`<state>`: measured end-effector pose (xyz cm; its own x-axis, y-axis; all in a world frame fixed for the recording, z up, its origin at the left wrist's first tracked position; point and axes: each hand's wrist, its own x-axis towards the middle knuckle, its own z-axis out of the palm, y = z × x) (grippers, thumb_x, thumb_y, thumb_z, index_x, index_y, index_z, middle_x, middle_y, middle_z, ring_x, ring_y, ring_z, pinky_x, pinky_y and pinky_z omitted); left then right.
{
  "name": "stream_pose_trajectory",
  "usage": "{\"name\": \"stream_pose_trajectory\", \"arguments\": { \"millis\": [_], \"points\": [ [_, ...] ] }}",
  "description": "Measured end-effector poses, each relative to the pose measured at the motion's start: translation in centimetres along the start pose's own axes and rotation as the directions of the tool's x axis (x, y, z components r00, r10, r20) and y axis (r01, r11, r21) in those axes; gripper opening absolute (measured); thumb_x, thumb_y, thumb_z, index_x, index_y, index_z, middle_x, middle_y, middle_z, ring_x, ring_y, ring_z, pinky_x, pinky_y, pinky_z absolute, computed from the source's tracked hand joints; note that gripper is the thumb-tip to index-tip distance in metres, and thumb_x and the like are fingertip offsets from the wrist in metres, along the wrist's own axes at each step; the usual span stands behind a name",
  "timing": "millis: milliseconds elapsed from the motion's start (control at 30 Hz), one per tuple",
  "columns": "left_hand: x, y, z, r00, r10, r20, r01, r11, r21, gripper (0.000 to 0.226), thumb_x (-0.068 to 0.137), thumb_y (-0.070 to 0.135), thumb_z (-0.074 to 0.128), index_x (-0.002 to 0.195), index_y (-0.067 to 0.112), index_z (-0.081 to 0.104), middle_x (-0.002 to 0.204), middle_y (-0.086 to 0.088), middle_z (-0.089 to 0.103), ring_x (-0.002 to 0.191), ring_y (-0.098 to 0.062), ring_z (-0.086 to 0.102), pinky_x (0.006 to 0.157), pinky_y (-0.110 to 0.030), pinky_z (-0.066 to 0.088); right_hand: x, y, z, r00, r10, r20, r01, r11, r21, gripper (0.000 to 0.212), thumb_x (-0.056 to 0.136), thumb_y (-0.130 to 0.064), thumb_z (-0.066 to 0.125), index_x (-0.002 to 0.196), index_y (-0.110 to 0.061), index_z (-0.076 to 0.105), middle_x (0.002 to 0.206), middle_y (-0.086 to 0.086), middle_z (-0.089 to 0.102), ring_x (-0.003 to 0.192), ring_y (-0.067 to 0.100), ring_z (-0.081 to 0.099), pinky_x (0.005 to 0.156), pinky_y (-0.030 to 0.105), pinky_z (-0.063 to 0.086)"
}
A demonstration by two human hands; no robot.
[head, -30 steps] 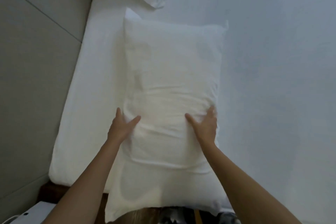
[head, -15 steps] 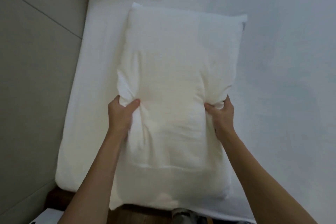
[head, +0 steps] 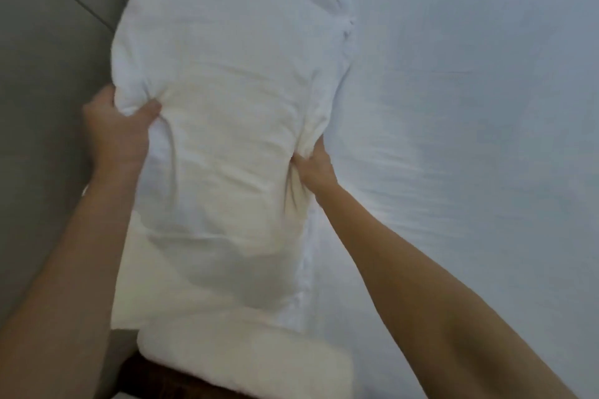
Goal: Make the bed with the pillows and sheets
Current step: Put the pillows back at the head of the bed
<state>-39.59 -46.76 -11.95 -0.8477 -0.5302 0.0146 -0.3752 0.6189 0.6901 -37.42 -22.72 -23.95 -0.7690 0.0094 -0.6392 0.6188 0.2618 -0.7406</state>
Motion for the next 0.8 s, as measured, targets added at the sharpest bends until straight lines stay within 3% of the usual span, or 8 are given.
{"name": "stream_pose_trajectory", "arguments": {
  "millis": [67,133,300,433,567,633,733,800],
  "points": [
    [1.5,-2.6,0.4,0.995,-0.092,0.025,0.083,0.964,0.253,0.07,0.064,0.04,0.076,0.126,0.015,0.055,0.122,-0.017,0.059,0.108,-0.033,0.059,0.091,-0.04,0.048,1.0,0.6,0.8,0.99,0.116,0.08,-0.089,0.956,-0.281,0.078,0.095,-0.038,0.051,0.154,-0.024,0.003,0.147,0.018,0.033,0.13,0.039,0.039,0.106,0.043,0.036],
    [0.5,-5.6,0.7,0.979,-0.182,0.089,0.122,0.88,0.458,0.079,0.069,0.032,0.082,0.135,0.013,0.044,0.133,-0.024,0.046,0.121,-0.039,0.046,0.101,-0.044,0.038,0.5,1.8,1.5,0.994,0.077,0.077,-0.04,0.914,-0.403,0.074,0.097,-0.04,0.047,0.153,-0.027,0.0,0.152,0.019,0.024,0.133,0.04,0.033,0.104,0.043,0.034],
    [-4.0,-10.0,0.4,0.999,0.018,-0.034,0.002,0.85,0.527,0.068,0.079,0.034,0.073,0.134,0.007,0.043,0.139,-0.023,0.043,0.125,-0.039,0.041,0.103,-0.048,0.033,-2.0,6.2,4.2,0.988,-0.095,0.123,0.141,0.879,-0.455,0.077,0.095,-0.047,0.048,0.153,-0.033,-0.001,0.159,0.011,0.011,0.138,0.035,0.029,0.105,0.044,0.034],
    [-4.6,-12.2,-0.9,0.974,0.037,-0.225,0.068,0.894,0.442,0.049,0.081,0.035,0.054,0.122,0.007,0.053,0.122,-0.019,0.058,0.11,-0.037,0.052,0.092,-0.045,0.04,-3.4,9.2,6.5,0.994,-0.105,0.009,0.102,0.932,-0.347,0.079,0.093,-0.05,0.049,0.153,-0.032,0.001,0.159,0.009,0.015,0.142,0.029,0.025,0.108,0.042,0.032],
    [-5.1,-15.0,-3.2,0.989,-0.024,-0.144,0.107,0.791,0.602,0.039,0.087,0.038,0.042,0.111,0.014,0.061,0.102,-0.024,0.066,0.09,-0.044,0.06,0.08,-0.049,0.049,-6.4,14.2,8.3,0.973,0.22,-0.07,-0.225,0.972,-0.069,0.072,0.095,-0.051,0.043,0.153,-0.023,0.01,0.15,0.012,0.035,0.135,0.029,0.039,0.106,0.04,0.033],
    [-5.1,-16.2,-4.2,0.997,-0.012,-0.075,0.061,0.701,0.71,0.036,0.09,0.041,0.041,0.101,0.013,0.062,0.09,-0.025,0.065,0.079,-0.045,0.06,0.073,-0.049,0.05,-8.0,16.7,8.8,0.963,0.23,-0.143,-0.25,0.959,-0.137,0.062,0.098,-0.04,0.042,0.152,-0.019,0.019,0.145,0.013,0.04,0.132,0.031,0.04,0.105,0.041,0.035],
    [-4.5,-17.7,-5.3,1.0,0.01,-0.014,0.004,0.662,0.75,0.044,0.089,0.045,0.035,0.093,0.013,0.064,0.08,-0.023,0.064,0.071,-0.043,0.059,0.068,-0.05,0.053,-9.2,19.1,8.8,0.901,0.219,-0.374,-0.344,0.886,-0.311,0.061,0.093,-0.031,0.053,0.147,-0.013,0.03,0.147,0.013,0.035,0.132,0.033,0.034,0.103,0.043,0.036],
    [-4.3,-18.3,-6.0,1.0,0.003,0.008,-0.008,0.67,0.743,0.042,0.09,0.042,0.034,0.09,0.013,0.063,0.079,-0.022,0.063,0.07,-0.042,0.058,0.066,-0.05,0.053,-9.3,20.1,8.6,0.899,0.221,-0.378,-0.371,0.843,-0.389,0.05,0.092,-0.033,0.057,0.134,-0.011,0.044,0.134,0.013,0.044,0.12,0.033,0.043,0.092,0.041,0.042]
  ]
}}
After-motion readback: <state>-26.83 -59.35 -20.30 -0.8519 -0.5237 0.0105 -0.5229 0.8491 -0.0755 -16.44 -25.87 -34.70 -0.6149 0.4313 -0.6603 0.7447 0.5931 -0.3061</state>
